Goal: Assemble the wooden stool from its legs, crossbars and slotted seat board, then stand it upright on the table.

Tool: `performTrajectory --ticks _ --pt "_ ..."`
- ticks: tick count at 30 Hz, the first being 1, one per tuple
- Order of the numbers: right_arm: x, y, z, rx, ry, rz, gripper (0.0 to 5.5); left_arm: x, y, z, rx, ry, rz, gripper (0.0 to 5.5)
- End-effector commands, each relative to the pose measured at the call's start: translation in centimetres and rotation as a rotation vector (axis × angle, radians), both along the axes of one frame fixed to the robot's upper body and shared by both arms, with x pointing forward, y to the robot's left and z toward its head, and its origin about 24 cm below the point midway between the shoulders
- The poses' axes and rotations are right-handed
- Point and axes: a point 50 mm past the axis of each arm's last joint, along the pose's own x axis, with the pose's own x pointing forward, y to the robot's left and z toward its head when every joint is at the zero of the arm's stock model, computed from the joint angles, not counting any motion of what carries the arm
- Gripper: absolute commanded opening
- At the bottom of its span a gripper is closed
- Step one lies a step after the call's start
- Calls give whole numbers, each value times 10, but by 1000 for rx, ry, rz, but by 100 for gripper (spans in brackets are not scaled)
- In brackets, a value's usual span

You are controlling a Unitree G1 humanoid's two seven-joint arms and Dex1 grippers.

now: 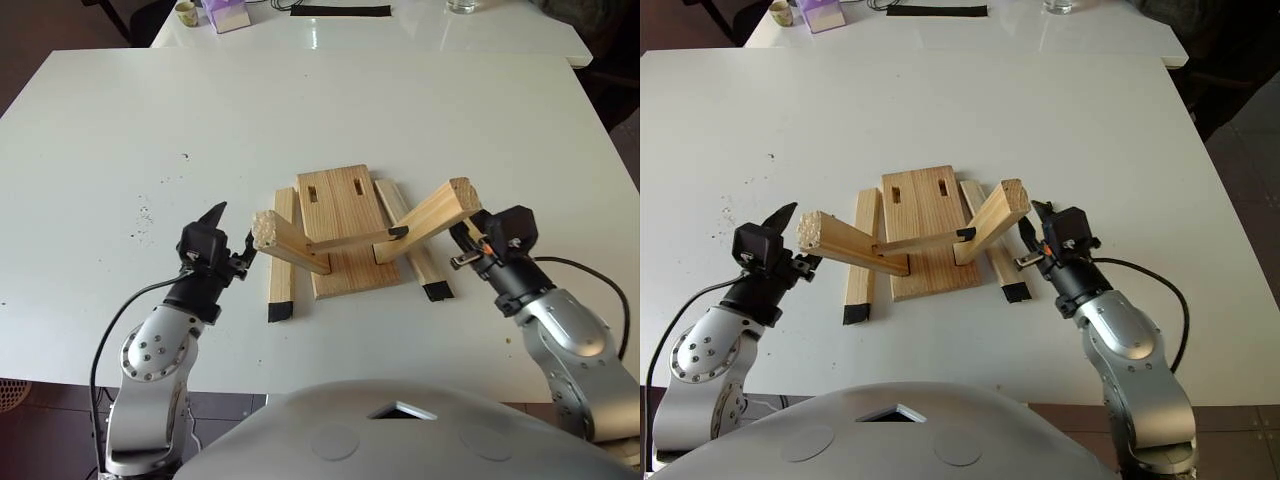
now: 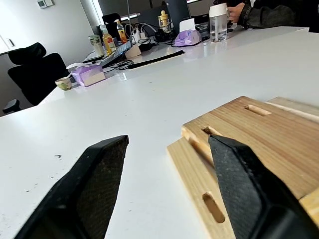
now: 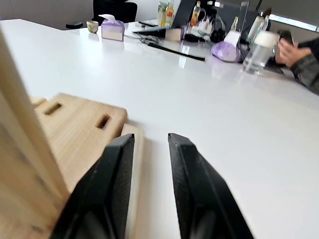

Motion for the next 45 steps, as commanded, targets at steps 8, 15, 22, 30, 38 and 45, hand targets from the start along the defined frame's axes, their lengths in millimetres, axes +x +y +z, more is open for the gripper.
performTrajectory --ticks 8,15,22,30,38,45 --pt "22 38 -12 -25 17 -19 124 46 -37 6 -34 11 -39 299" --pt "29 8 -8 -32 -13 -170 124 53 -10 11 25 -42 88 299" --pt "15 -45 11 -80 -96 -422 124 27 24 22 92 -75 244 299" --pt "49 76 42 193 -150 -130 124 49 -78 30 -9 -112 -151 299" --pt "48 50 13 102 -33 -220 124 55 -54 15 83 -65 -45 299" --pt "52 15 -2 5 -31 -257 124 54 -10 -15 159 -2 81 299"
